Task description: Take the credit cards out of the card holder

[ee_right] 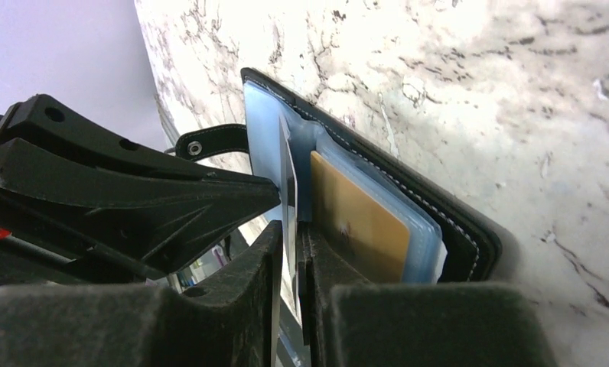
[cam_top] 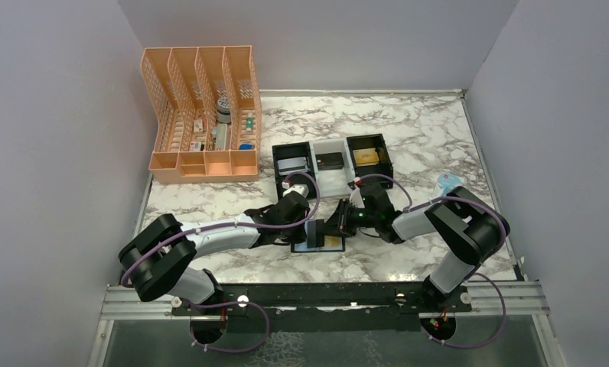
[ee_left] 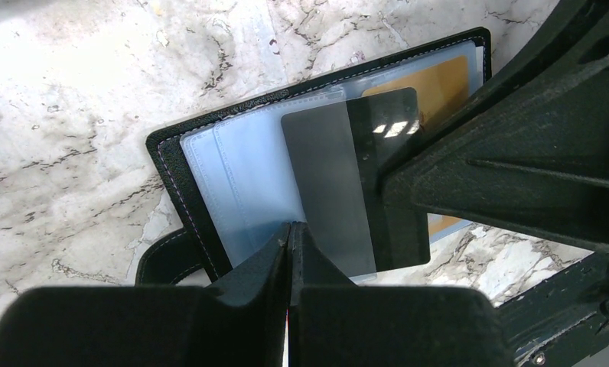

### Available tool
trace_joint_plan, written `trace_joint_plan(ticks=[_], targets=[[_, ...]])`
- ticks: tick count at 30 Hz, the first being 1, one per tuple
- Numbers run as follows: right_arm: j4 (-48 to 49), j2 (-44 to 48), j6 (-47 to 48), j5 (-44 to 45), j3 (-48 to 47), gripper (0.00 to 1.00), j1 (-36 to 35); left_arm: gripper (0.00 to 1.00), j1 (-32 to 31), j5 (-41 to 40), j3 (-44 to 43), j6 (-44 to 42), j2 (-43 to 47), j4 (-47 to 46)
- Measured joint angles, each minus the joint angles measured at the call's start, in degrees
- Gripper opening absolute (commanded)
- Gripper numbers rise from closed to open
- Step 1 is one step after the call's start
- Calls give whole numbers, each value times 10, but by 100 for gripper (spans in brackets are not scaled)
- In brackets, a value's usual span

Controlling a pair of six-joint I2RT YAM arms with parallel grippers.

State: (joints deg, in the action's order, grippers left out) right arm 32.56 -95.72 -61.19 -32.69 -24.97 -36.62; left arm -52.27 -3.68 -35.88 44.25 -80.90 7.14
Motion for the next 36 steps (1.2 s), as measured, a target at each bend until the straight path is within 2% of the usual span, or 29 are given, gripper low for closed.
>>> trace_joint_plan(ticks=[6,21,28,36], targets=[[10,-10,-2,-1,-4,1,0,2,0,-7,0,1,4,3],[-60,54,21,24,-2,1,3,2,0,-16,4,3,12,11],[-96,89,42,34,-2,1,3,10,0,-19,9,2,27,22],[-154,172,74,88,-2,1,3,19,0,-21,9,2,53,29]])
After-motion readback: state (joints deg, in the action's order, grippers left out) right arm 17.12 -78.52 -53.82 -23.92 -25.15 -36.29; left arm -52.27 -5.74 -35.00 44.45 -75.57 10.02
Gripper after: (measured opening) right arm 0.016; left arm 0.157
